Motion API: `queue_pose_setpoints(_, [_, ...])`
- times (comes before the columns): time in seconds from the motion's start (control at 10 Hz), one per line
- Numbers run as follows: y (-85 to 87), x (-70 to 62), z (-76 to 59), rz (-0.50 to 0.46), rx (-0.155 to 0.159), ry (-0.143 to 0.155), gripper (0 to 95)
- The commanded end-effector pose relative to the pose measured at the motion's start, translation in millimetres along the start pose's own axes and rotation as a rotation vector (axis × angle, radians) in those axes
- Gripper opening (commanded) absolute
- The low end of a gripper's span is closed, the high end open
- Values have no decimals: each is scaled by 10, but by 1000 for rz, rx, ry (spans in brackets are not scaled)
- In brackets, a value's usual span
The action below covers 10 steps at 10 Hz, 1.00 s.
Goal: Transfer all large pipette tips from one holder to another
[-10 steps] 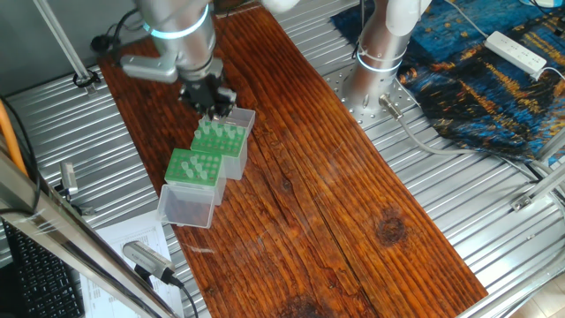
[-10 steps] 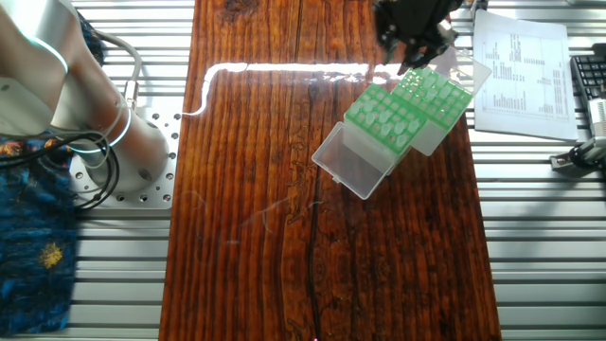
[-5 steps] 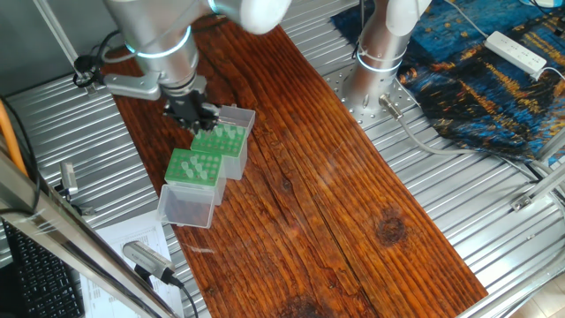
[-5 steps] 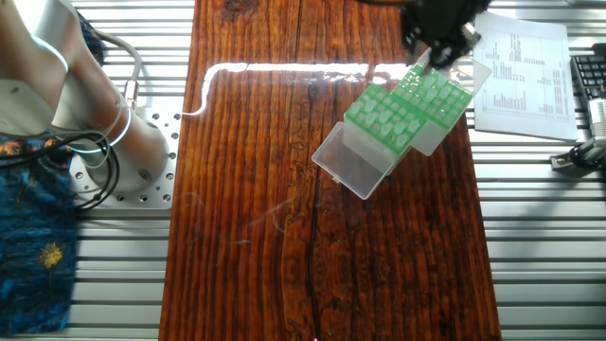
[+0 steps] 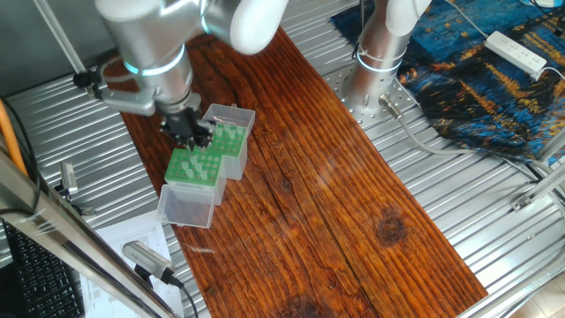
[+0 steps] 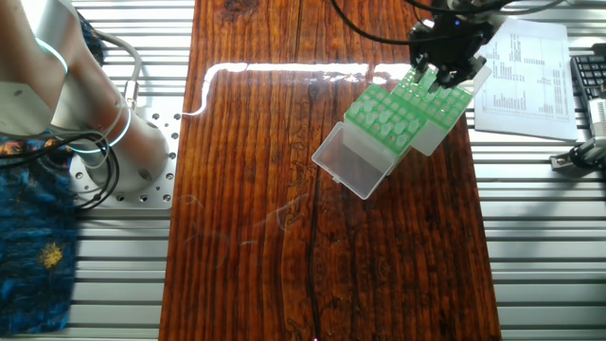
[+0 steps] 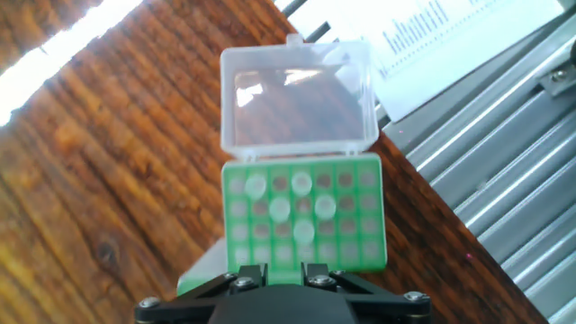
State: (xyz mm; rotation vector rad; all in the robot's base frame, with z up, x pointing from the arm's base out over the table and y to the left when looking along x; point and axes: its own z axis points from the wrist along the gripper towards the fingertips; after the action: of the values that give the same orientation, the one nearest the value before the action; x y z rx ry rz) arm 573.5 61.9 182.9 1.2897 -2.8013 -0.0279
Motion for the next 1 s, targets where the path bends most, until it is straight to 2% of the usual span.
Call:
queue_pose_setpoints(0.1, [-10, -5, 52, -13, 17, 3, 190])
queue_pose_setpoints(0.5, [-69, -14, 218, -16, 32, -12, 190])
queue_pose_setpoints(1.0, [-85, -17, 278, -22, 35, -15, 190])
